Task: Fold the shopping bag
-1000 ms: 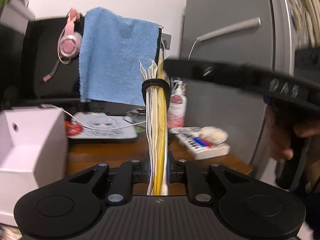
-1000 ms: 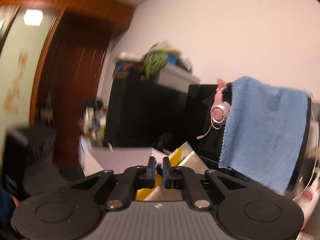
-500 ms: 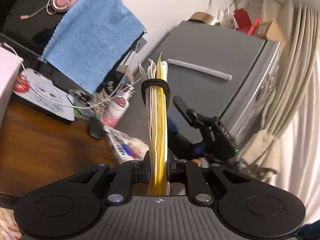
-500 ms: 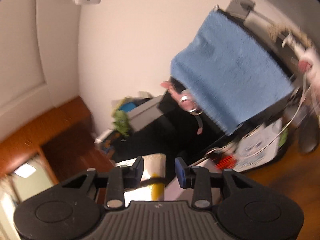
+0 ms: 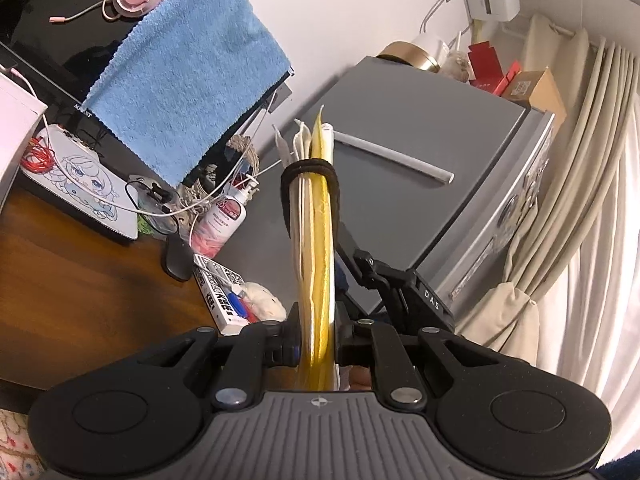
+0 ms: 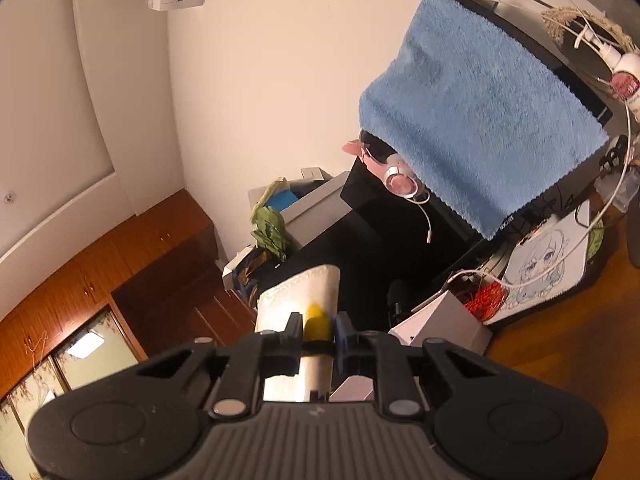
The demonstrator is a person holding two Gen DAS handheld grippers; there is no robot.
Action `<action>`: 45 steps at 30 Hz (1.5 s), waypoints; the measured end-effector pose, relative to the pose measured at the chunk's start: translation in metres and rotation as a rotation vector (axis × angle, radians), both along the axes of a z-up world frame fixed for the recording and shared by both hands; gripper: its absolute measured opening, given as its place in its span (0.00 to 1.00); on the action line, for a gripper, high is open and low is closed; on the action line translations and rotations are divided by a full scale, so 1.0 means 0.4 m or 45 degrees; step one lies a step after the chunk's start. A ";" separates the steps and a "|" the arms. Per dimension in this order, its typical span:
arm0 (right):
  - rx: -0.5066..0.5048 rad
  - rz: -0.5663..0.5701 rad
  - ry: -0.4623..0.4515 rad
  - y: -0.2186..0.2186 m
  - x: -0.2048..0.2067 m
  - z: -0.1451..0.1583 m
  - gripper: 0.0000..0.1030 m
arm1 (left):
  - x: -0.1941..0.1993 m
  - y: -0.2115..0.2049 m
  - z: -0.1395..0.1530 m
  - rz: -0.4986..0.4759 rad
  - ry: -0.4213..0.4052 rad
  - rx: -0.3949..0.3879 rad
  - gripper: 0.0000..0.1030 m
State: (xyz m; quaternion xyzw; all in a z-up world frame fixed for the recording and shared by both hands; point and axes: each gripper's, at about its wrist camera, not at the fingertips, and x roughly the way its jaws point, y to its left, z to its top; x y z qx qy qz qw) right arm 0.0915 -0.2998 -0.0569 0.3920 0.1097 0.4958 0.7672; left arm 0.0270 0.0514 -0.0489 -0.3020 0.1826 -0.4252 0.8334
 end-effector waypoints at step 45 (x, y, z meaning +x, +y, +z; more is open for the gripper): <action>-0.672 -0.340 -0.490 0.186 -0.174 0.179 0.48 | -0.058 -0.063 0.010 0.328 -0.232 0.408 0.13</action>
